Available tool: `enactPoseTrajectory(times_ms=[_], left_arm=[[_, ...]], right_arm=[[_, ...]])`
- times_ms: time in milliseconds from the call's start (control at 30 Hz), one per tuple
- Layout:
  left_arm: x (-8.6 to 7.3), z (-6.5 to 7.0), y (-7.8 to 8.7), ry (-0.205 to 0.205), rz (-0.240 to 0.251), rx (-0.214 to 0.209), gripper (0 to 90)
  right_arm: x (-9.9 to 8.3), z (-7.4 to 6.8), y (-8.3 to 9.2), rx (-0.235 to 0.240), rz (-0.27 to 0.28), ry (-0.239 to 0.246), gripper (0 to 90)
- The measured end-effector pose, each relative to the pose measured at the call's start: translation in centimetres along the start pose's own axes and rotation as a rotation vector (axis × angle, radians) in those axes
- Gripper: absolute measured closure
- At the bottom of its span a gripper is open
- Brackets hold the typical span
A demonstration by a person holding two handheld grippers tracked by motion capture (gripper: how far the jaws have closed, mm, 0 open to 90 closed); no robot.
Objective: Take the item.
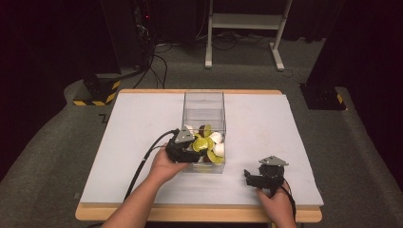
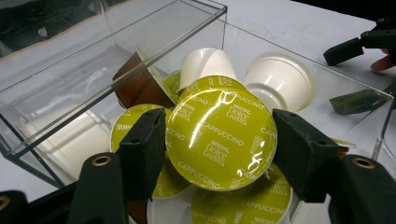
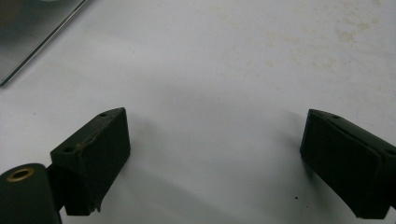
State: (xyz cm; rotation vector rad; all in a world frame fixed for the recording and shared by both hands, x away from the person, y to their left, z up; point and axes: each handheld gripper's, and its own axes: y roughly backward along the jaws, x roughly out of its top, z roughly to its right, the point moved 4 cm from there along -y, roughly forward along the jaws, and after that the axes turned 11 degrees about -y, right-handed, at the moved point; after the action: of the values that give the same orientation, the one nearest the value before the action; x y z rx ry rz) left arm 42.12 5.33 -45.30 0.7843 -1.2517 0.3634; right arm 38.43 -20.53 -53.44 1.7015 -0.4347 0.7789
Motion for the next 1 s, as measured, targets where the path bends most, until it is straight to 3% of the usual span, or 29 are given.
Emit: enactPoseTrajectory(times_ms=[267, 333, 433, 633, 767, 800, 867, 1000], left_arm=[[0.59, 0.14, 0.72, 0.026, 0.049, -0.01, 45.3], [0.36, 0.21, 0.61, -0.005, 0.031, 0.002, 43.8], [0.42, 0.01, 0.5, 0.021, 0.037, 0.003, 39.7], [0.35, -0.02, 0.39, 0.015, 0.028, 0.002, 33.4], [0.27, -0.27, 0.31, 0.026, 0.015, 0.004, 30.6], [0.34, -0.29, 0.25, 0.049, 0.024, 0.0, 29.8], [0.32, -0.38, 0.3, 0.043, 0.014, -0.01, 28.1], [0.69, -0.44, 0.53, 0.071, 0.039, -0.025, 27.2]], right_arm=[[0.0, 0.0, 0.0, 0.0, 0.0, 0.0, 8.1], [0.0, 0.0, 0.0, 0.001, -0.001, 0.0, 8.2], [0.0, 0.0, 0.0, 0.0, 0.0, 0.0, 8.1], [0.0, 0.0, 0.0, 0.0, 0.0, 0.0, 8.1], [0.0, 0.0, 0.0, 0.0, 0.0, 0.0, 8.1], [0.0, 0.0, 0.0, 0.0, 0.0, 0.0, 8.1], [0.0, 0.0, 0.0, 0.0, 0.0, 0.0, 8.1], [0.0, 0.0, 0.0, 0.0, 0.0, 0.0, 8.1]])
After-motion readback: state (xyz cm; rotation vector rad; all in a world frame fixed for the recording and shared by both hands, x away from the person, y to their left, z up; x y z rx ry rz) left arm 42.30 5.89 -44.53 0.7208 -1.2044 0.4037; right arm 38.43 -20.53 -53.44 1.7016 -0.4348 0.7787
